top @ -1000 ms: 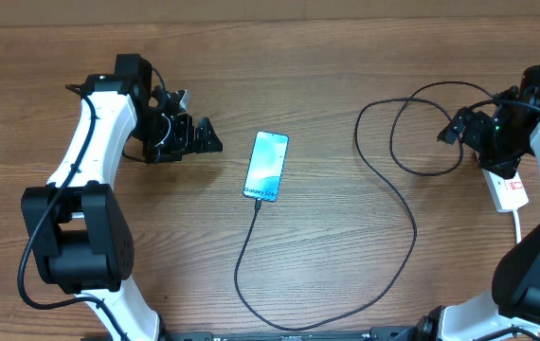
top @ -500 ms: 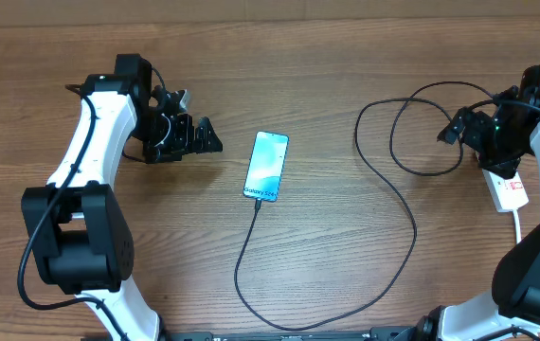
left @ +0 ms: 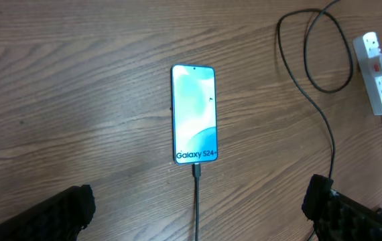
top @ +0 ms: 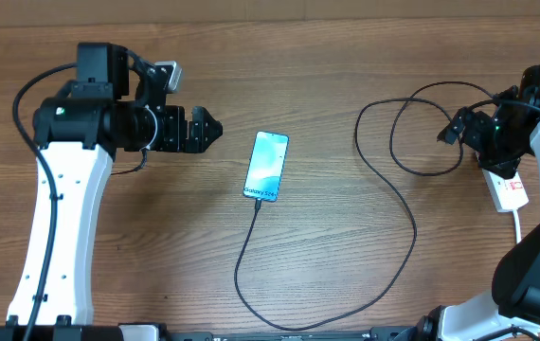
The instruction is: Plug charger to phone and switch on socket
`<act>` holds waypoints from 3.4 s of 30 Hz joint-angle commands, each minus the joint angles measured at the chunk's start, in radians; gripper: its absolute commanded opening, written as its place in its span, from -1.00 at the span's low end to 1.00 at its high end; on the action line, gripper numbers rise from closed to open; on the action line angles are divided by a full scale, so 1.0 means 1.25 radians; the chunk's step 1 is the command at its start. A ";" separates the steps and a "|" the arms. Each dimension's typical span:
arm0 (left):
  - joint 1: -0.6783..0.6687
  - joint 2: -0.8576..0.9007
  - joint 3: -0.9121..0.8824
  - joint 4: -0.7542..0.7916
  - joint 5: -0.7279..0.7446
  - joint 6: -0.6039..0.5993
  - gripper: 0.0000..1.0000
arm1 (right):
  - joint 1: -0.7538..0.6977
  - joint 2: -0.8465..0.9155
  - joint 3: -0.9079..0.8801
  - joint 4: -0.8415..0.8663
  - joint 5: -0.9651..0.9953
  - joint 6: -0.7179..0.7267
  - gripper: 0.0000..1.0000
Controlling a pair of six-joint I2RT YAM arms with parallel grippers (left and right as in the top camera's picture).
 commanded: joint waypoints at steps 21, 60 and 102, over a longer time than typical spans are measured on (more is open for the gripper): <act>-0.001 -0.010 -0.012 -0.067 -0.123 0.005 0.99 | -0.001 -0.031 0.017 0.002 -0.001 -0.007 1.00; 0.000 -0.220 -0.805 0.728 -0.024 0.025 0.99 | -0.001 -0.031 0.017 0.002 -0.001 -0.007 1.00; -0.001 -0.584 -1.234 1.156 -0.038 0.121 0.99 | -0.001 -0.031 0.017 0.002 -0.001 -0.007 1.00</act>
